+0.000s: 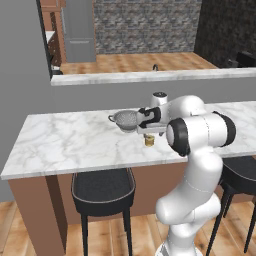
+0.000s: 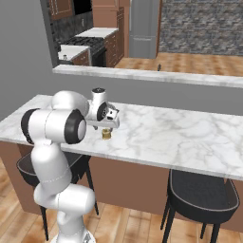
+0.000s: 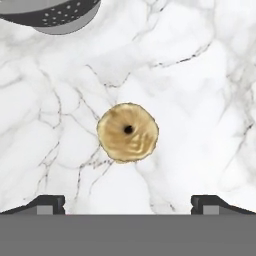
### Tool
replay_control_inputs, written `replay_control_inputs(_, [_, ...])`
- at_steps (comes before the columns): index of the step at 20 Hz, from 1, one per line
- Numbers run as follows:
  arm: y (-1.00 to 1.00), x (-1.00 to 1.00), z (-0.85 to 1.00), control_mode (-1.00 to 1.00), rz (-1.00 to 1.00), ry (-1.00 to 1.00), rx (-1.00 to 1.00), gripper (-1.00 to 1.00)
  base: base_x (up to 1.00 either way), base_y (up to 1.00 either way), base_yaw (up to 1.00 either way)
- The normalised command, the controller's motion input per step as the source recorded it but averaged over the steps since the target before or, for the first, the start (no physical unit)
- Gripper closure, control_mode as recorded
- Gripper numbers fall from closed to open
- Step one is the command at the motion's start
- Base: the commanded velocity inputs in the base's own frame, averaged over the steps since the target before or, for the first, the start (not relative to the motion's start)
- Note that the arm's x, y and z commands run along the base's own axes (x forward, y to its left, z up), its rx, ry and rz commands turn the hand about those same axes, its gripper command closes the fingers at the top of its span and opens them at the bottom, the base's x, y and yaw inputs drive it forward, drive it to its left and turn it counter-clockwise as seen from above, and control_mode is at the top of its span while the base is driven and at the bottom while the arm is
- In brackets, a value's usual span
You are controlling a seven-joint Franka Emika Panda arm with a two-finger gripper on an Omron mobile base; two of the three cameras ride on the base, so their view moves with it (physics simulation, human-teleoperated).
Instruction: Pick the candle and jar from the dining table and place them in the open cabinet. Close the cabinet after placing the objects.
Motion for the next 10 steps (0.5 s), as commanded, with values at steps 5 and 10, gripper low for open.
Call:
replay_control_inputs(5, [0.00, 0.12, -0.14, -1.00, 0.00, 0.00, 0.00, -1.00, 0.00, 0.00, 0.00])
replay_control_inputs(10, [0.00, 0.12, -0.07, -1.00, 0.00, 0.00, 0.00, -1.00, 0.00, 0.00, 0.00])
